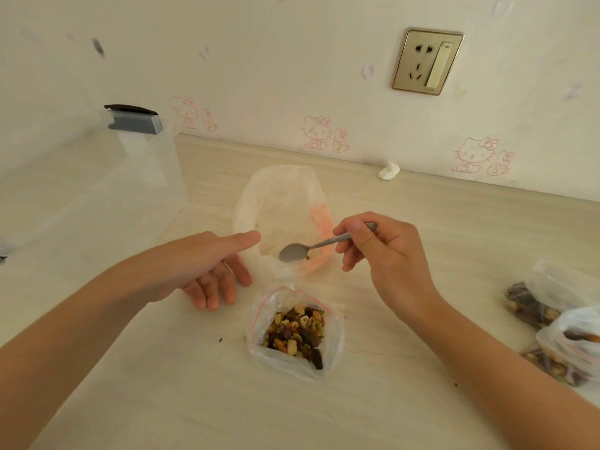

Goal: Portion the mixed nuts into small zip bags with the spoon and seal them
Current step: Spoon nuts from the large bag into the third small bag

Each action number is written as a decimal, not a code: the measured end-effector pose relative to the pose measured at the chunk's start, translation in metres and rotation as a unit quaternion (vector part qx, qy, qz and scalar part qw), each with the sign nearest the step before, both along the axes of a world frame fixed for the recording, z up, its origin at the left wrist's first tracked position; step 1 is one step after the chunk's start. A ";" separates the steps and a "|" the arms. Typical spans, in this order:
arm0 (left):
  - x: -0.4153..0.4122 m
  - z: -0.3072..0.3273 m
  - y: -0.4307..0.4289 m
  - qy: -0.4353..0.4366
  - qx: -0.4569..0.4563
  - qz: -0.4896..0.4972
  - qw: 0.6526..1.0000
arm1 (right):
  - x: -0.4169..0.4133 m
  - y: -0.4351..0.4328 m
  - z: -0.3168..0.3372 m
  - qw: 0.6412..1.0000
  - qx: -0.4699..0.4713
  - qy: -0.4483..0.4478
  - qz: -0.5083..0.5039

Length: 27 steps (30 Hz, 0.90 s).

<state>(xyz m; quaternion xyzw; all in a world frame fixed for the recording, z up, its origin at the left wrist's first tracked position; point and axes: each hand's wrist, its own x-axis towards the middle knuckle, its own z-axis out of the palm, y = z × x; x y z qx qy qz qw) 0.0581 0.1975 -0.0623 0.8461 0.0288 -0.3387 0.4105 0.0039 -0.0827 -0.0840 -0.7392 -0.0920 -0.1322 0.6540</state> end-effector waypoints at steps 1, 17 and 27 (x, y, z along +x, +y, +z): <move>0.001 -0.003 -0.003 -0.020 -0.014 0.015 1.000 | 0.000 0.001 -0.002 1.000 -0.013 0.003 0.007; -0.001 -0.017 -0.023 -0.230 -0.140 0.042 0.962 | 0.000 0.002 -0.005 0.998 -0.043 -0.030 -0.027; 0.001 -0.021 -0.030 -0.244 -0.220 0.096 0.940 | 0.007 -0.004 -0.006 0.989 -0.113 -0.007 -0.094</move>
